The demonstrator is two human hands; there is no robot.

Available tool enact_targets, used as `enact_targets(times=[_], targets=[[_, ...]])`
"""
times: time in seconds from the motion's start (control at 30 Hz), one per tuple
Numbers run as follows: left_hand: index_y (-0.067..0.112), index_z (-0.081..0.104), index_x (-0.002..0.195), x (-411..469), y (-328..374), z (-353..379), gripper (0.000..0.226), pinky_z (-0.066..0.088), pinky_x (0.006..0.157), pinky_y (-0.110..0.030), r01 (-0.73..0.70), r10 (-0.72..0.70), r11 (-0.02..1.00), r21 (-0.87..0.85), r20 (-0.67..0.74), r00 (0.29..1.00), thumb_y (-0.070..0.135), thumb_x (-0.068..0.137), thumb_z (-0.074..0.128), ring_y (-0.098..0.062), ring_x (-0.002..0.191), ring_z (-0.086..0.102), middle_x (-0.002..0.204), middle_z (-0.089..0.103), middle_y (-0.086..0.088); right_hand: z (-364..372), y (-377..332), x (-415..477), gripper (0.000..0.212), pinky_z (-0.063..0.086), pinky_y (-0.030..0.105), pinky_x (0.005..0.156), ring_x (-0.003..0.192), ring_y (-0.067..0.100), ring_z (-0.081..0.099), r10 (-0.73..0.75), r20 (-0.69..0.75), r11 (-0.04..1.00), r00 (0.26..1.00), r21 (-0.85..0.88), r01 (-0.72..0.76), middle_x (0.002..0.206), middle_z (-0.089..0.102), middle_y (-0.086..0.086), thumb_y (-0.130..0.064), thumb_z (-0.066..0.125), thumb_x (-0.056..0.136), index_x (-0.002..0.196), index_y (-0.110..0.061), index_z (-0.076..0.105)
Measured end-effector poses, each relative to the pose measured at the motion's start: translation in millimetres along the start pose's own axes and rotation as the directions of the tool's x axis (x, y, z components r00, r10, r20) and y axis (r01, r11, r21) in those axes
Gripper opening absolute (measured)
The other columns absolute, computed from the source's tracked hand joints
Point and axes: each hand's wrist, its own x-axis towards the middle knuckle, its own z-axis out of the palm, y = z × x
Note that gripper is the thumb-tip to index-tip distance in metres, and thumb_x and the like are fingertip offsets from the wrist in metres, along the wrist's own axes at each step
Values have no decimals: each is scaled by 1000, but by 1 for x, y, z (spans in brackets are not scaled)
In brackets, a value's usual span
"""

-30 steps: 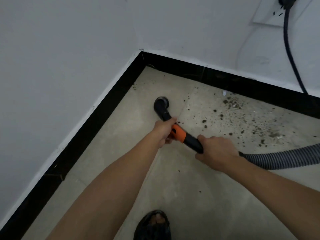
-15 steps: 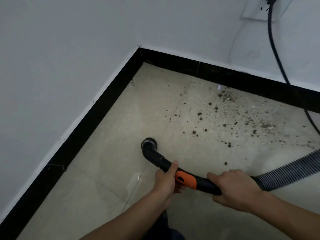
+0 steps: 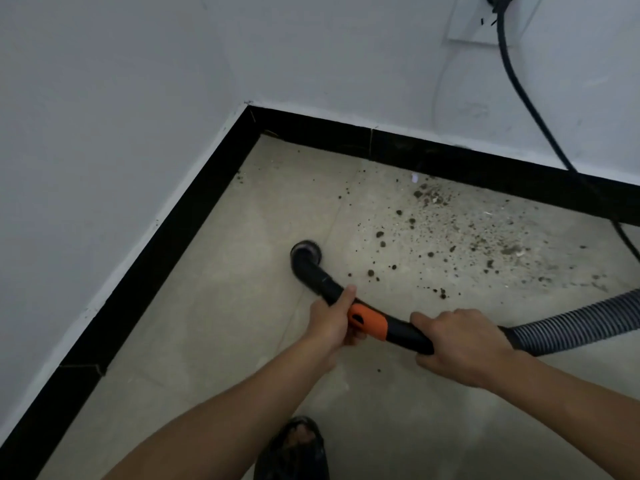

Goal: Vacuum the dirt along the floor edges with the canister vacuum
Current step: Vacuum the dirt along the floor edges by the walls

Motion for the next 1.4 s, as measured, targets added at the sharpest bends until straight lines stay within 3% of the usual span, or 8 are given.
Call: enact_targets(times=[0.17,0.3,0.47,0.7,0.8,1.1,1.27,1.4], targets=[[2,56,109,29,28,-10,45,46,46,-27,-62,59,997,-46,-71,996,43,91,62,-21,49,55,75,63,-13,-12,-12,31,32,36,29,62,67,19,48,30,-48,1000,998,9,-29,81,55,-3,-50,52,88,111,-28,46],[4,53,108,56,75,6,44,43,44,-25,-104,104,993,52,-3,995,43,90,63,-20,48,51,69,56,-10,-20,-7,53,29,37,28,57,63,19,51,164,-107,986,981,58,-159,68,45,-7,-47,53,89,108,-27,47],[4,51,113,72,116,37,47,41,45,-25,-154,147,968,198,47,988,45,92,59,-20,56,50,75,54,-9,-27,2,66,28,46,28,56,61,14,55,324,-119,935,938,189,-300,71,51,-7,-48,56,87,103,-28,45],[5,52,114,58,64,-30,47,46,45,-27,-32,41,995,95,-88,995,45,91,61,-22,48,57,79,64,-15,-17,-17,75,44,37,28,61,75,19,56,50,-29,995,998,92,-48,95,64,-2,-52,51,88,126,-30,45],[3,52,109,72,74,-60,47,44,45,-27,-67,68,998,13,-137,988,45,90,62,-22,44,53,71,61,-14,-30,-31,108,37,37,28,62,71,17,50,-20,-14,994,1000,103,22,93,63,-1,-49,53,88,117,-26,49],[7,51,104,114,137,-91,36,35,37,-20,-135,137,991,22,-133,982,39,92,61,-19,47,48,69,54,-9,-55,-55,173,25,35,27,56,68,14,50,60,-93,989,994,140,-46,71,44,-11,-48,56,86,102,-30,46],[11,52,90,122,111,-128,30,36,36,-21,-157,136,982,-105,-187,973,40,94,57,-19,40,49,64,58,-11,-59,-68,203,33,36,27,63,80,16,59,-53,-72,998,996,21,54,98,65,-3,-47,55,88,115,-30,48],[10,52,96,150,157,-135,31,38,38,-21,-169,168,983,-75,-22,985,40,94,58,-19,43,51,68,59,-10,-66,-74,232,30,36,26,60,73,14,54,96,-95,993,991,76,-89,85,55,-9,-49,57,87,111,-33,49]])
